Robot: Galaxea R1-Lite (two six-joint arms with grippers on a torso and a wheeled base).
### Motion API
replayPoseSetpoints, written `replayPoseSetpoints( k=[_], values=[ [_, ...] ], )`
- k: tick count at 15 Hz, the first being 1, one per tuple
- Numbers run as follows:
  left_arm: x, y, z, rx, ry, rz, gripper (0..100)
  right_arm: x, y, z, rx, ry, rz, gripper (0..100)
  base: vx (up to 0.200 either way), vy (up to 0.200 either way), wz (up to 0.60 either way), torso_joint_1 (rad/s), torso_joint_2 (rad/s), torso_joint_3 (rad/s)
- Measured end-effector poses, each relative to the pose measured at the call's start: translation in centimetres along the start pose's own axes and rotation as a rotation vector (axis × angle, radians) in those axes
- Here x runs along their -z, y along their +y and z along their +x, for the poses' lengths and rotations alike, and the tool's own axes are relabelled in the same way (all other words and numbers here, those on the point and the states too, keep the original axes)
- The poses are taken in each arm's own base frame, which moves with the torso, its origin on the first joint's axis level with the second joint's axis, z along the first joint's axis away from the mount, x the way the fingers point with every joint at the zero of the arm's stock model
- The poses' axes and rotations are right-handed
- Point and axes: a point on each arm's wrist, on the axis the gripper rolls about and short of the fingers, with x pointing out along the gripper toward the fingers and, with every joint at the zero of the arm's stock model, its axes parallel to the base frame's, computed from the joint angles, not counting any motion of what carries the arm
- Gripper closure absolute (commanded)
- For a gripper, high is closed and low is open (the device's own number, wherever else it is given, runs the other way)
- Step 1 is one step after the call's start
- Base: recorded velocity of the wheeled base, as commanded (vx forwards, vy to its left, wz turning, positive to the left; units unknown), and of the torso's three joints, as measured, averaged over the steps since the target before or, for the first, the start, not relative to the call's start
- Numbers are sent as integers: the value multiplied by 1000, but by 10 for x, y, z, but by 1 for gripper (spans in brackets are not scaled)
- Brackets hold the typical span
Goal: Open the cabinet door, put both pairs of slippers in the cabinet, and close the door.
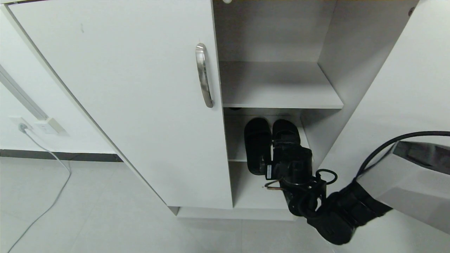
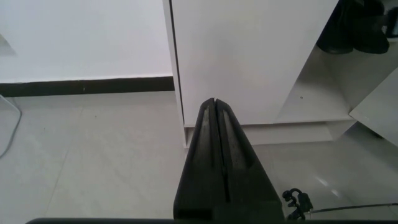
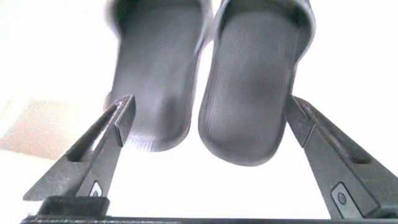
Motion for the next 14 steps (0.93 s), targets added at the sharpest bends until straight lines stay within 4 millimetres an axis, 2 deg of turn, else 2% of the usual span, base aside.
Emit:
replayPoseSetpoints(
  k=[1,3,5,14],
  values=[
    [0,0,0,0,0,0,100,-1,-1,-18,-27,0,-2,0,-200,0,0,-2,7,2],
    [0,0,0,0,0,0,100,-6,-2,-32,-51,-9,26,0,-200,0,0,7,2,2],
    [0,0,0,0,0,0,100,-10,-4,-36,-58,-15,33,0,-200,0,0,2,5,7],
    [0,0,0,-2,0,-8,100,-14,-5,-41,-64,-21,37,0,0,0,0,0,0,0]
  ],
)
